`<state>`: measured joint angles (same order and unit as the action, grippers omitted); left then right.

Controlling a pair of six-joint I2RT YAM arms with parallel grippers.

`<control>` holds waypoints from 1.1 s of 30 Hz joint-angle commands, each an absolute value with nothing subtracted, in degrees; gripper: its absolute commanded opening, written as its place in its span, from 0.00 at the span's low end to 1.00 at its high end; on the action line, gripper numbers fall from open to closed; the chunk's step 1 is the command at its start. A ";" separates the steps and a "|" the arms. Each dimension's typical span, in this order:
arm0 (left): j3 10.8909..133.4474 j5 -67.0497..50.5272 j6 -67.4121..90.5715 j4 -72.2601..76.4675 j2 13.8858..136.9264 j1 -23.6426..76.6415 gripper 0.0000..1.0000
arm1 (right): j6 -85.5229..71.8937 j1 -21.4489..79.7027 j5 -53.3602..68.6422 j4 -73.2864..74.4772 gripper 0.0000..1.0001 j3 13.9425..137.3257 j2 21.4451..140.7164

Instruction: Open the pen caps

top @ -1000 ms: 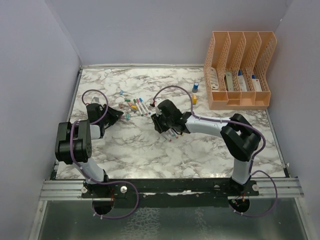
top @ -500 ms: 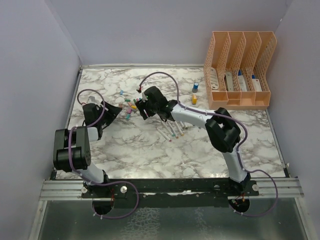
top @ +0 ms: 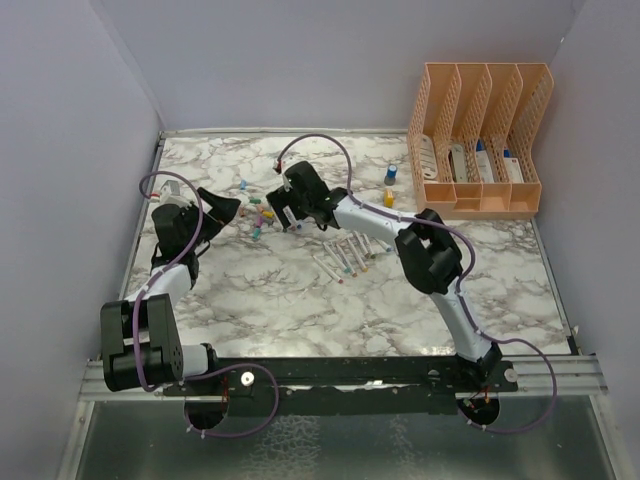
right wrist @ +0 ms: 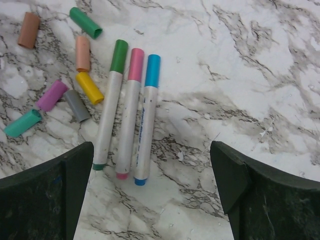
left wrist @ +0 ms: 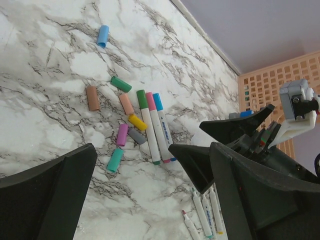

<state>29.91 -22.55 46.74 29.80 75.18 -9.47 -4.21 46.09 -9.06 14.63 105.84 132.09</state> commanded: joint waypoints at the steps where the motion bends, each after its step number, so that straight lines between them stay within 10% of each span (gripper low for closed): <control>1: 29.88 -23.48 45.79 28.74 74.09 -9.93 0.99 | -3.91 44.72 -11.07 16.08 0.99 108.48 134.31; 33: 29.97 -22.19 47.03 28.74 75.72 -9.96 0.99 | -3.60 42.80 -6.39 18.02 0.79 111.75 138.78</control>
<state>29.89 -22.52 46.81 28.14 75.33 -9.54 -4.19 42.68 -8.27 16.73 109.60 136.51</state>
